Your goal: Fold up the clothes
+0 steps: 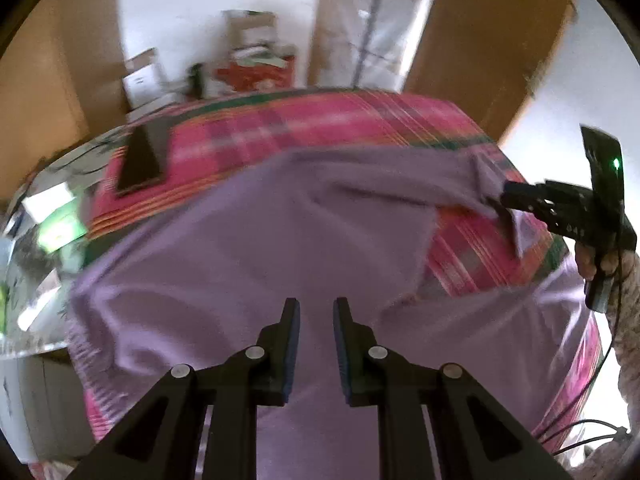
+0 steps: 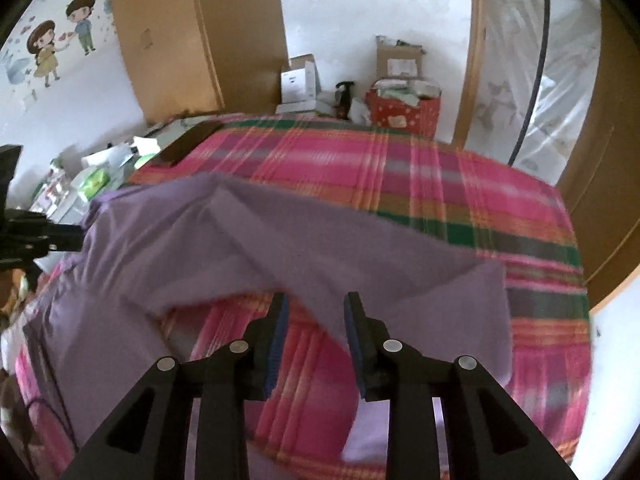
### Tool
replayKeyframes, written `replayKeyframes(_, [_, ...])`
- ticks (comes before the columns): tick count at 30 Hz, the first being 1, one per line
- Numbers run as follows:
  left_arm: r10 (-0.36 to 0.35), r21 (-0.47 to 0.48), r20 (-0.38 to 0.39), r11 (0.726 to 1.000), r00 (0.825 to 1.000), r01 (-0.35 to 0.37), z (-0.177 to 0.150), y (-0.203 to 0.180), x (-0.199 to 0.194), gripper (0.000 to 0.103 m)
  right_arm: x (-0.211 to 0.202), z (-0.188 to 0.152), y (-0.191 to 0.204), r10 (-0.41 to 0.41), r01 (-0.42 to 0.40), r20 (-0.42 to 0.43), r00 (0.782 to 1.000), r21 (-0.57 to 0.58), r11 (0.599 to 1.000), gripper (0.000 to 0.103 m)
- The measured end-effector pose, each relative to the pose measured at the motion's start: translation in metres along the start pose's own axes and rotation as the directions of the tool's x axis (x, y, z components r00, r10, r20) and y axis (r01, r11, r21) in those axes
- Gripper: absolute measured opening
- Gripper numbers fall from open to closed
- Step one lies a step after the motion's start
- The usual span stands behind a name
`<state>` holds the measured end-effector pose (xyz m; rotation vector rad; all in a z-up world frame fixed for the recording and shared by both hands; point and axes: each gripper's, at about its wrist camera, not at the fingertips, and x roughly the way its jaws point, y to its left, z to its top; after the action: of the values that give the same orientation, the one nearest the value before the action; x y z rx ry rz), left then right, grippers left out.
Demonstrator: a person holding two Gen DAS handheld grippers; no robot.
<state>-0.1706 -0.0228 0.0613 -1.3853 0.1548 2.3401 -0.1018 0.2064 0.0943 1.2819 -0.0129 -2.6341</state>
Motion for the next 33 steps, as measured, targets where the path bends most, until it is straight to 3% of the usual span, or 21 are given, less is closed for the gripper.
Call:
replayKeyframes(6, [-0.027,0.040,-0.046,0.999,0.999,0.029,0.006,-0.033,0.030,0.017,0.020,-0.029,0.022,0.111,-0.113,-0.073,0.991,-0.017,0.993,0.030])
replayKeyframes(21, [-0.072,-0.139,-0.060,0.988,0.996,0.063,0.022,-0.012,0.061,0.017,0.065,-0.031,0.096,0.349,-0.364,-0.137,0.927,-0.106,0.925,0.034])
replayKeyframes(27, [-0.097,-0.162,-0.066,0.983,0.993,0.085,0.022,-0.010,0.065,0.017,0.069,-0.030,0.119,0.335,-0.353,-0.129,0.933,-0.159,0.922,0.038])
replayKeyframes(29, [-0.106,-0.173,-0.064,0.981,0.992,0.093,0.021,-0.008,0.065,0.017,0.069,-0.031,0.126,0.307,-0.326,-0.125,0.944,-0.188,0.927,0.034])
replayKeyframes(31, [-0.114,-0.182,-0.062,0.978,0.992,0.101,0.021,-0.007,0.065,0.017,0.071,-0.030,0.133,0.295,-0.318,-0.130,0.947,-0.219,0.923,0.011])
replayKeyframes(33, [-0.122,-0.191,-0.059,0.976,0.991,0.109,0.021,-0.006,0.064,0.017,0.066,-0.031,0.130,0.306,-0.325,-0.121,0.944,-0.208,0.922,0.008])
